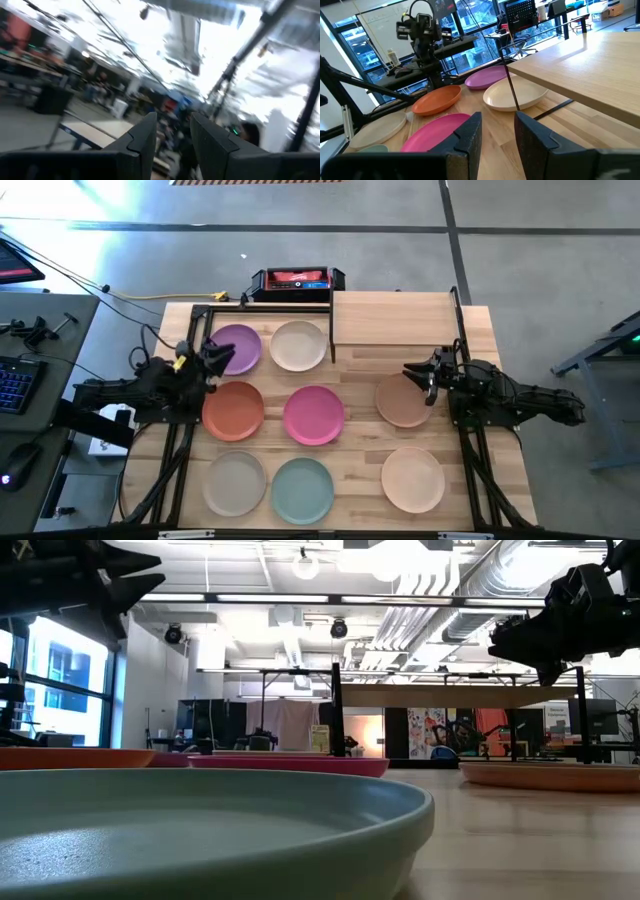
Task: Place and stack plates onto a shelf
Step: Put the light orange plate on the shelf
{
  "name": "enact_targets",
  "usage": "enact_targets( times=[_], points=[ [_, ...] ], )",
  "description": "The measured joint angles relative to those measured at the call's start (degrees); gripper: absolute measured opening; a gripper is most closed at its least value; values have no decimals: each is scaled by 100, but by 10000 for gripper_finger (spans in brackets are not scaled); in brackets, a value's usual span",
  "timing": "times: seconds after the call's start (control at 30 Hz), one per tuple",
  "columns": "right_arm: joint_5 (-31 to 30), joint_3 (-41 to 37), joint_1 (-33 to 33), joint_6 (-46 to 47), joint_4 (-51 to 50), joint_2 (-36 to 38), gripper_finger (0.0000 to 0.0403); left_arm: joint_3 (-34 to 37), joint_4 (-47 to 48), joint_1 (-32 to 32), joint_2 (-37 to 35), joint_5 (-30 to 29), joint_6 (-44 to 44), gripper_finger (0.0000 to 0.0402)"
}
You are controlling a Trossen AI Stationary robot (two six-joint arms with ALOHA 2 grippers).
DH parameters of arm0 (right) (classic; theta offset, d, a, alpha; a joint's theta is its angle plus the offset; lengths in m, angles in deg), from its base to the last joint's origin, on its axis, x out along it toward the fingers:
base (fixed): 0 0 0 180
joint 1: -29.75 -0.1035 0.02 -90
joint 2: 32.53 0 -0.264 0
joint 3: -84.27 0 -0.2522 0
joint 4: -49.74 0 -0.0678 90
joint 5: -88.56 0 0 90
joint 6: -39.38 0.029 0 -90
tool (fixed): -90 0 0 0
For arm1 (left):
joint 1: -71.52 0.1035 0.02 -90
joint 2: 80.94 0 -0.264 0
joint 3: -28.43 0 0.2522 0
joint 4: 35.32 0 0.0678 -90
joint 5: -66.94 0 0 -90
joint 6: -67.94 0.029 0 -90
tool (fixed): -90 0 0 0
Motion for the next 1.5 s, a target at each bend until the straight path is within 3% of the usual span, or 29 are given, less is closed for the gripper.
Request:
enact_targets(
  times=[0.17,0.53,0.73,1.03,1.5],
  points=[
    [-1,0,11,-12,3,-1,99,0,-157,0,0,-394,0,110],
    [-53,-6,15,12,43,-2,99,-1,-176,0,0,-322,-298,110],
    [143,-12,15,557,741,0,99,-48,-748,0,0,-444,-507,110],
    [478,302,11,464,1432,-2,99,-777,-651,0,185,-445,-54,110],
    [1120,1900,11,41,1449,-133,99,-2256,603,0,1237,-261,91,110]
  ],
)
